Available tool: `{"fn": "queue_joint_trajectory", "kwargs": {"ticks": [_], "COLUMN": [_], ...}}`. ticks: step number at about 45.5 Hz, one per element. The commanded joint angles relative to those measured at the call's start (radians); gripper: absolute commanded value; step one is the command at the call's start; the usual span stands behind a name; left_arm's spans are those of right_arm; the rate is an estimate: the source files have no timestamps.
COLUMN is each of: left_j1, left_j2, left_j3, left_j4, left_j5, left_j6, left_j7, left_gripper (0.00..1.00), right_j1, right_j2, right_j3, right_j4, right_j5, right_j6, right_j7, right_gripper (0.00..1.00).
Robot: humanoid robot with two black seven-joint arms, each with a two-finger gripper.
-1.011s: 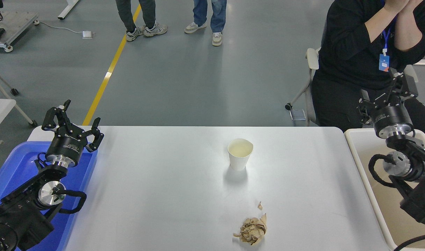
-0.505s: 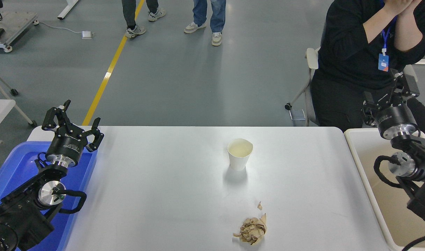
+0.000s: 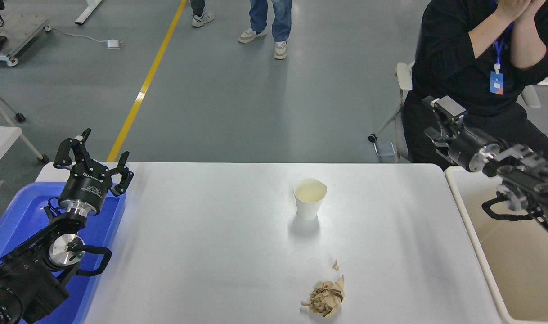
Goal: Clean the table surface
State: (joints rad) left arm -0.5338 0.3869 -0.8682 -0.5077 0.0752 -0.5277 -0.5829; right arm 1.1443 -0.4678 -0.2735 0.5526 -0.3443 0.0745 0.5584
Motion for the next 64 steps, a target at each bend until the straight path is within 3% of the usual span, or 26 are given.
{"fn": "queue_joint_trajectory", "kwargs": {"ticks": [1,20,34,53,64], "left_j1": [0.0,0.0,0.0,0.0,0.0], "left_j2": [0.0,0.0,0.001,0.0,0.001], "left_j3": [0.0,0.0,0.0,0.0,0.0], "left_j4": [0.0,0.0,0.0,0.0,0.0], "left_j5": [0.0,0.0,0.0,0.0,0.0], "left_j6": [0.0,0.0,0.0,0.0,0.0], "left_j7": [0.0,0.0,0.0,0.0,0.0], "left_gripper": [1.0,1.0,1.0,1.0,1.0], "right_j1": [0.13,0.268,0.338,0.233,0.167], "right_j2": [0.044,0.159,0.365,0.468,0.468], "right_j3": [-0.154,-0.263,-0.44,-0.544,-0.546], "right_j4": [0.001,0.004,0.001,-0.092,-0.166], "right_j5": [-0.22,-0.516,-0.564,-0.644,-0.644], "right_j6": [0.001,0.045,0.045,0.028,0.021], "right_j7": [0.0,0.003,0.003,0.003,0.003], "right_gripper": [0.98,0.98,0.98,0.97,0.88]}}
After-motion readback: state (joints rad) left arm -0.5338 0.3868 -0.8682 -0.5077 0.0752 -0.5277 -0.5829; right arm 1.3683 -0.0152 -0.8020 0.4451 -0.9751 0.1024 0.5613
